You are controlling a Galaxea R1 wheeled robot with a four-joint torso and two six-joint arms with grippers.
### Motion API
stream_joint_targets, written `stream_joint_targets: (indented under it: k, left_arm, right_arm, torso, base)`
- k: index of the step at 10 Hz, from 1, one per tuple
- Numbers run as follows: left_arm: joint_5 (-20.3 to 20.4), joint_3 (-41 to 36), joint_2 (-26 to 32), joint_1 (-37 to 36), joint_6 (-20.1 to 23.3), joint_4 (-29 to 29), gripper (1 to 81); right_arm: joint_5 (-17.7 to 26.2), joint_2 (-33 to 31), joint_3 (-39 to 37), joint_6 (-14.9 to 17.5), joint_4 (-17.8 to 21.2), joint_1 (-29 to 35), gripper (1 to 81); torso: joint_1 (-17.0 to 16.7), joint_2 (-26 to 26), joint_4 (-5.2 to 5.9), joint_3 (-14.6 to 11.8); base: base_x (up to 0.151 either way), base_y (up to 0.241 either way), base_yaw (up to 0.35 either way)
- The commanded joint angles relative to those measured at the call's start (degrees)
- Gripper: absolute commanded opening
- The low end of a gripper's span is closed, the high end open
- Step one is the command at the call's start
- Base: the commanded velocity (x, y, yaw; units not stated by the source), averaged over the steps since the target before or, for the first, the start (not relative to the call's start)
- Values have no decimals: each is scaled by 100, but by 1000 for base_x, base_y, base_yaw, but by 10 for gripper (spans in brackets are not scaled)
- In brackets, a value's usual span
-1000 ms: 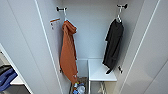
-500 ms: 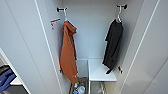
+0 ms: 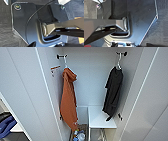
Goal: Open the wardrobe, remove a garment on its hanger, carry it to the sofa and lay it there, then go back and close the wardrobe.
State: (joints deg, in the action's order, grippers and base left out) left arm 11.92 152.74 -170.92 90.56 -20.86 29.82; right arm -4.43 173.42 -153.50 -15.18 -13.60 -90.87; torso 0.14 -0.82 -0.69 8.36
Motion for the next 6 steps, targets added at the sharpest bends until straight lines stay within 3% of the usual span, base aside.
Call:
stream_joint_targets:
  k: [1, 6]
  left_arm:
    - [-252, 20, 49, -96, 20, 42, 811]
    - [-252, 20, 58, -87, 20, 33, 811]
  right_arm:
    - [328, 81, 6, 50, -55, 90, 811]
    - [328, 90, 6, 68, -55, 82, 811]
  torso:
    - [0, 0, 0, 2]
    - [-9, -9, 0, -5]
  base:
    - [0, 0, 0]
    - [83, 0, 0]
